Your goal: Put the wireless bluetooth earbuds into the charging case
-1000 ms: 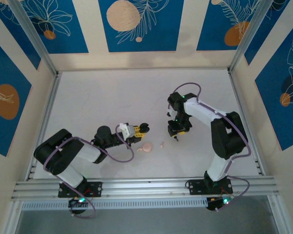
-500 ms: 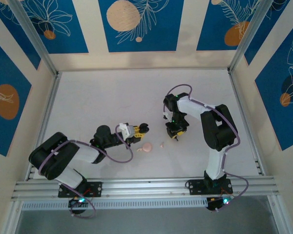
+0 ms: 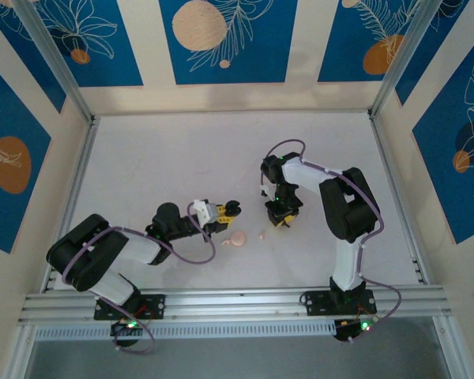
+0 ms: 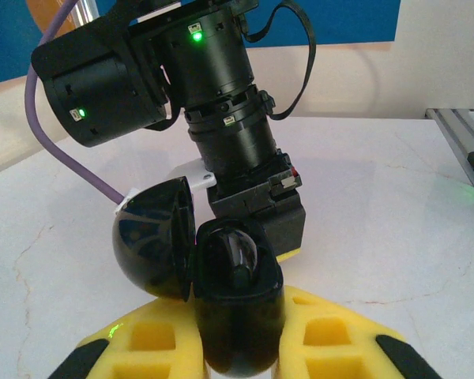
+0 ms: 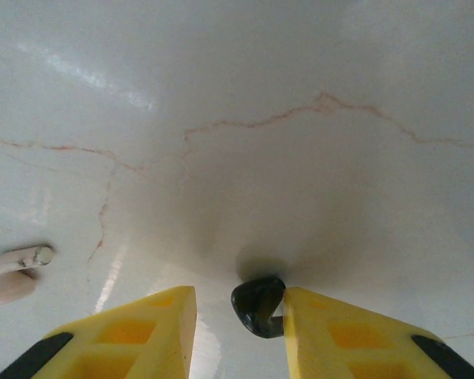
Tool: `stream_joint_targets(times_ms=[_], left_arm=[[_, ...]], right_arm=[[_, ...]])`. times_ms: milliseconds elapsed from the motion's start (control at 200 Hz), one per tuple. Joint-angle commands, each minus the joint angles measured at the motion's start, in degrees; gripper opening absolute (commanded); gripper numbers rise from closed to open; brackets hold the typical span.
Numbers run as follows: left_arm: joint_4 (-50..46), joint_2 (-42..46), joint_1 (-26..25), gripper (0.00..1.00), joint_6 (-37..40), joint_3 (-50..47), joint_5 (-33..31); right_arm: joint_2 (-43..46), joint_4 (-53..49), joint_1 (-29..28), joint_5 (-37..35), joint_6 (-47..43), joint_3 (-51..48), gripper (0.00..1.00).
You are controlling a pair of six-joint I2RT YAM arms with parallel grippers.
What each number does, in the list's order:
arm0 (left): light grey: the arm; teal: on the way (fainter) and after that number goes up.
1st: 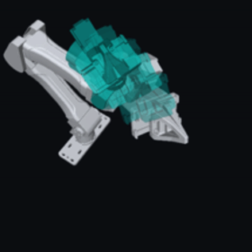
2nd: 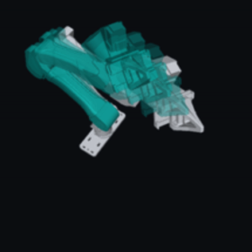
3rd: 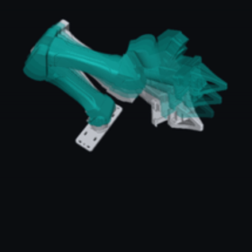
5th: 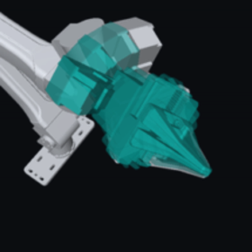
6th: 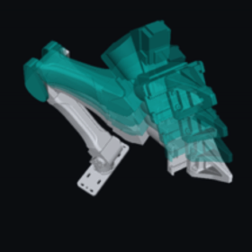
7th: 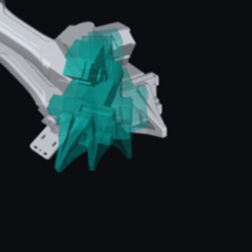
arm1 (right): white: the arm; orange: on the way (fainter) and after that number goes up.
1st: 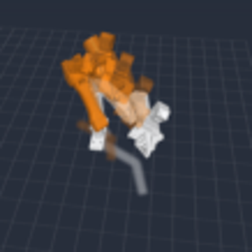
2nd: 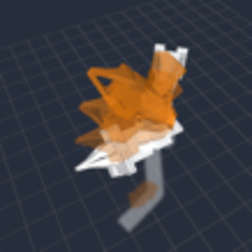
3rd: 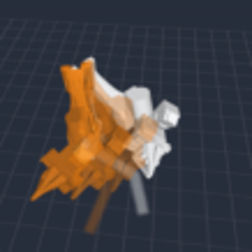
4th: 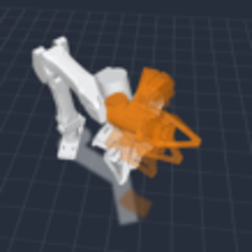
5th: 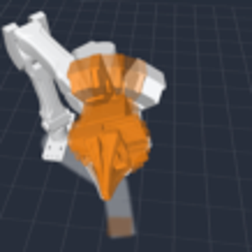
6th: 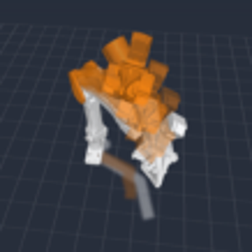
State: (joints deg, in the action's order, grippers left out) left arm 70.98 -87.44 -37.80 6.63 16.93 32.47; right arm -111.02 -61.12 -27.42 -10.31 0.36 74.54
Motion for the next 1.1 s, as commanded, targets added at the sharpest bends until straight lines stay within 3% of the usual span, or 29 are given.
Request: stream_joint_targets(times_ms=[0, 425, 910, 1095], left_arm=[[0.39, 0.71, -0.4, 0.1, 1.54, 0.65, -0.05], [0.27, 0.78, -0.43, 0.11, 1.5, 0.48, -0.13], [0.33, 0.69, -0.42, 0.11, 1.19, 0.74, 0.08], [0.22, 0.73, -0.38, 0.11, 1.1, 0.91, 0.12]], right_arm=[[-0.94, -1.19, -0.32, 1.43, -0.1, 0.19, 0.34], [-1.05, -2.89, -0.44, -1.02, 1.04, -0.27, 0.35], [2.38, -3.18, -1.14, 2.88, 3.14, -2.31, 0.37], [3.33, -3.8, -1.18, 0.84, 4.36, -1.89, 0.37]])
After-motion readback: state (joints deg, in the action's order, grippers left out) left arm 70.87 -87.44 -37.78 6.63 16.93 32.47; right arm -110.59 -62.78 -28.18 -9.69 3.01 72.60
